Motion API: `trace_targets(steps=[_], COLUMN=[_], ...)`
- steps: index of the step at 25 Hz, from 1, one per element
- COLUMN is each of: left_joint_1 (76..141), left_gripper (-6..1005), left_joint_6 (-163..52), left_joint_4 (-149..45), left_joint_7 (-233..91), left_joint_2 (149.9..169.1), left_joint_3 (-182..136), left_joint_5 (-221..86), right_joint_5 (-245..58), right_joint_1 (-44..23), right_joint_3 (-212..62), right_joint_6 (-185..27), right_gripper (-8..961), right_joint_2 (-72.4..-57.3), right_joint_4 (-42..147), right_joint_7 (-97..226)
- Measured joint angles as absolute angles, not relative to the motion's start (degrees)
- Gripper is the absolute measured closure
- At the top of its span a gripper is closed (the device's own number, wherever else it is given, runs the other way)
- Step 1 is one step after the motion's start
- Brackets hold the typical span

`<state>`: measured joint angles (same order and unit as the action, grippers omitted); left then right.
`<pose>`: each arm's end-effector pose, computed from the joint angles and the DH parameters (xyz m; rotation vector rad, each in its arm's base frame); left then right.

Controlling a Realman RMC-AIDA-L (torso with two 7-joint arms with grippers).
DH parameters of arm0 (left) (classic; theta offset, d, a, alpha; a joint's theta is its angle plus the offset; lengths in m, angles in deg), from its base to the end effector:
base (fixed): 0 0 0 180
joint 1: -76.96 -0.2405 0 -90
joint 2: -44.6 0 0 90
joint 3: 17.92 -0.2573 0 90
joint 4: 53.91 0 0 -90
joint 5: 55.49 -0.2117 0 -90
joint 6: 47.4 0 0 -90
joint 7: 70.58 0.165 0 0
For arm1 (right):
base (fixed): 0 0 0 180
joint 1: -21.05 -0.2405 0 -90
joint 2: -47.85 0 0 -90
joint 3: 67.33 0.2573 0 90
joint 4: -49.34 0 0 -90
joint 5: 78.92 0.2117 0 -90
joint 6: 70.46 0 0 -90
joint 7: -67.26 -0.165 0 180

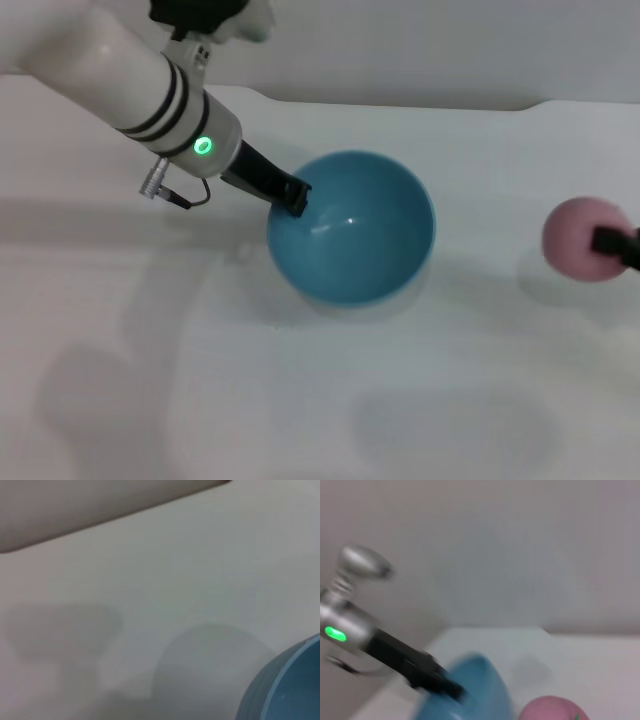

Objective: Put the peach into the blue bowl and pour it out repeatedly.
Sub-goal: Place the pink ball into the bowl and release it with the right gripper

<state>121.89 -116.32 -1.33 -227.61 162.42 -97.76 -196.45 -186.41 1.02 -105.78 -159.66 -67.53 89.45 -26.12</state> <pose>-0.1893 0.4112 -0.0629 -2.4401 -1.2344 0.2546 0.3131 0.3115 0.0287 -2.4405 1.0678 0.7856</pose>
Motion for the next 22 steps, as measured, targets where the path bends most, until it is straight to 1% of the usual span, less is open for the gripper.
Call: trace_targets(steps=[2,4,6,9,11,16,22], left_joint_1=[122.1,122.1,122.2,122.7,123.1,123.8,123.9], left_gripper=[999,999,999,999,1000,1000,1000], left_joint_6=[-116.1,-116.0,-116.0,-115.8,-115.5,-115.5,-116.0], left_joint_4=[-1.7,-1.7,-1.8,-1.8,-1.8,-1.9,-1.8], left_joint_7=[-227.9,-228.0,-228.3,-229.7,-230.8,-231.2,-231.7], left_joint_2=[162.63,162.84,163.12,163.15,163.18,163.26,163.13], left_joint_3=[-99.9,-100.9,-103.1,-108.0,-110.7,-112.5,-112.6], left_joint_5=[-196.2,-195.9,-195.2,-193.7,-193.0,-191.1,-190.4], right_joint_5=[-185.4,-185.0,-184.8,-185.0,-185.4,-186.3,-187.5], right_joint_1=[0.6,-0.1,-1.6,-3.7,-5.2,-7.3,-7.6], right_joint_3=[-103.6,-103.7,-104.1,-104.5,-107.0,-115.4,-123.9], right_joint_6=[-166.2,-168.1,-171.1,-173.2,-173.2,-170.2,-162.9], right_gripper=[837,851,865,882,887,896,897], right_joint_2=[-67.65,-67.77,-68.51,-70.24,-70.73,-70.64,-70.76], right_joint_4=[91.8,92.5,93.7,95.5,95.6,94.1,93.7], right_joint_7=[-25.3,-25.2,-24.7,-22.2,-20.6,-20.0,-20.4])
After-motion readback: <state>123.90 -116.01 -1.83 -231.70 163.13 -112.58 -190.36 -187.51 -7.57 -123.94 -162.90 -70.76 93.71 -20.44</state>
